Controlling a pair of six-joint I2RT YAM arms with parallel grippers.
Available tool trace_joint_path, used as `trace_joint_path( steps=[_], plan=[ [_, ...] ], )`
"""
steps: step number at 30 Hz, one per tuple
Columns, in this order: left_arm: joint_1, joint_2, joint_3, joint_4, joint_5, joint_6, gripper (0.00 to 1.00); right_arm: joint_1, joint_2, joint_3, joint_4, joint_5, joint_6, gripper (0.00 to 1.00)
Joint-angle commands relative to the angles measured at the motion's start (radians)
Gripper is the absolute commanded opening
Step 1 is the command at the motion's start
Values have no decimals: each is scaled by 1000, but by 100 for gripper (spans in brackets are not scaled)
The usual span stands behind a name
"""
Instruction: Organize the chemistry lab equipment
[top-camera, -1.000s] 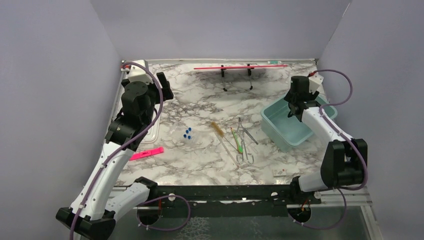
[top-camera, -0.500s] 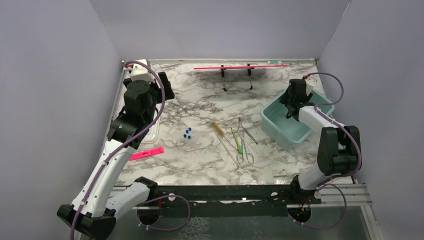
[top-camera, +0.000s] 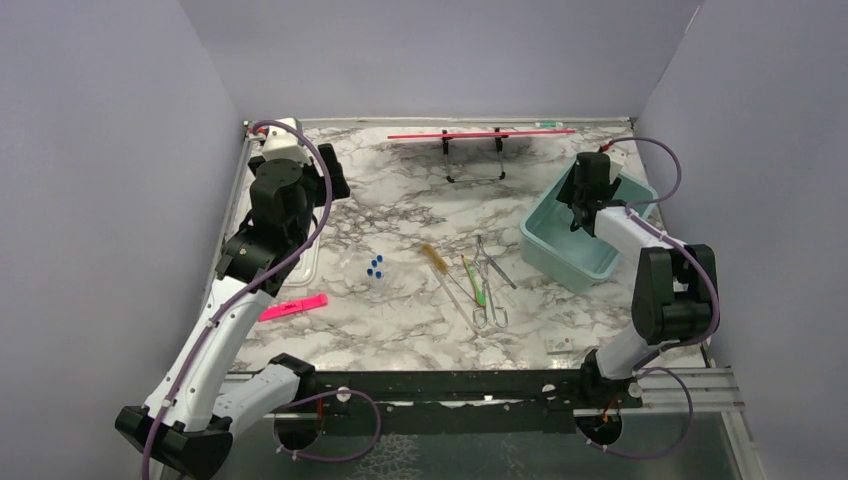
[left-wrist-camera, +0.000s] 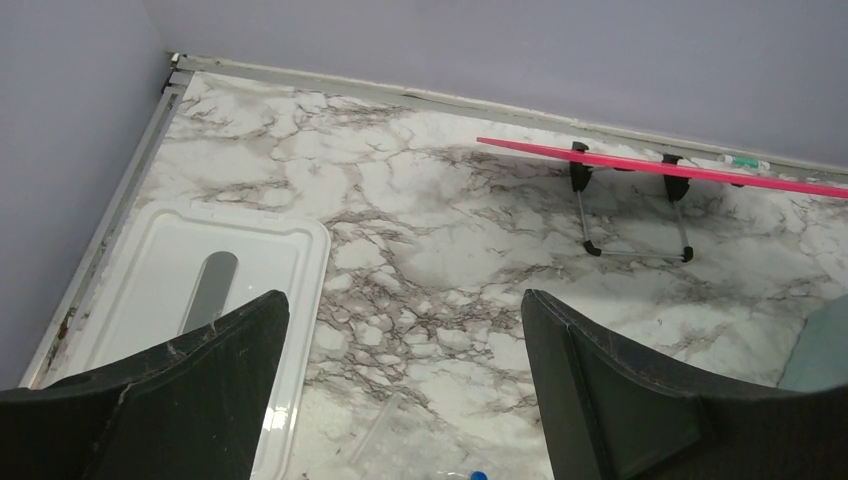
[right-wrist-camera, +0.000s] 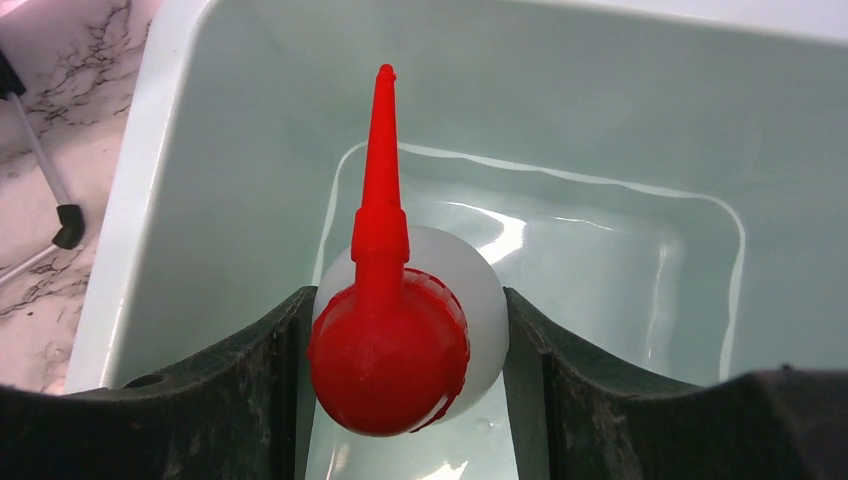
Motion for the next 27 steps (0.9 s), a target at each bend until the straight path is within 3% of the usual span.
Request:
trace_joint_path(
  steps=[1, 7, 13, 18, 27],
  plan=[
    [-5, 0, -4, 15, 17, -3, 89, -2, 14, 11, -8, 42, -20, 40],
    [-5, -4, -5, 16, 26, -2, 89, -1, 17, -14, 36, -2, -8, 50],
    [-6, -4, -5, 16, 27, -3, 90, -2, 1, -14, 38, -17, 7, 53],
    [-5, -9, -6, 15, 29, -3, 90, -2, -19, 0, 7, 0, 27, 64],
    [-5, -12, -2, 14, 30, -3, 90, -2, -104, 47, -93, 20, 39, 70]
  ],
)
